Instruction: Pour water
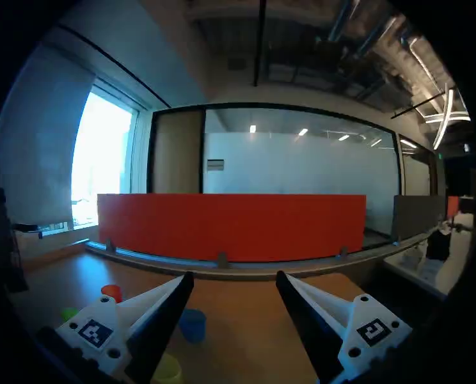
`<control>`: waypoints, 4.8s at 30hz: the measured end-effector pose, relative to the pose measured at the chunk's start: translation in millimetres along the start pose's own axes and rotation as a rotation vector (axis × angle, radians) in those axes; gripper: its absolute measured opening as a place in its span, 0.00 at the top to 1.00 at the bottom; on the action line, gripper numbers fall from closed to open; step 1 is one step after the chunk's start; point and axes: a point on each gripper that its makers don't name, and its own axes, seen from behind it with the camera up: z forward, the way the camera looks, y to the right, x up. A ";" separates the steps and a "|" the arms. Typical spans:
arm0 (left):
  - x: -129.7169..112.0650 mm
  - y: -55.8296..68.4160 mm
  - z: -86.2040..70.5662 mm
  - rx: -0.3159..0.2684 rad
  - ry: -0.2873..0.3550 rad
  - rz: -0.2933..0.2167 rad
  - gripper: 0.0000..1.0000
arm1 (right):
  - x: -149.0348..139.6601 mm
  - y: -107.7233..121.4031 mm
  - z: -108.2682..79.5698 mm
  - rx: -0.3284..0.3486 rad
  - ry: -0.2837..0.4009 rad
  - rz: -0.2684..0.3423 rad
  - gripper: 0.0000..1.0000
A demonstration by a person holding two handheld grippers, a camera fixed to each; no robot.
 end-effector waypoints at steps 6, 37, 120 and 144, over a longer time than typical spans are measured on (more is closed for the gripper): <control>5.5 7.4 4.9 -0.046 -0.027 -0.009 0.00 | 4.0 -2.8 4.3 0.026 -0.021 0.021 0.00; 4.1 53.9 1.6 -0.367 -0.061 -0.007 0.00 | 9.9 -66.4 9.6 0.435 -0.082 -0.091 0.00; -217.5 126.2 -22.6 -0.730 -0.534 0.167 0.00 | -163.3 -78.8 112.8 0.623 -0.475 -0.218 0.00; -232.7 148.4 6.6 -0.763 -0.509 0.160 0.03 | -181.7 -73.6 125.5 0.613 -0.506 -0.219 0.00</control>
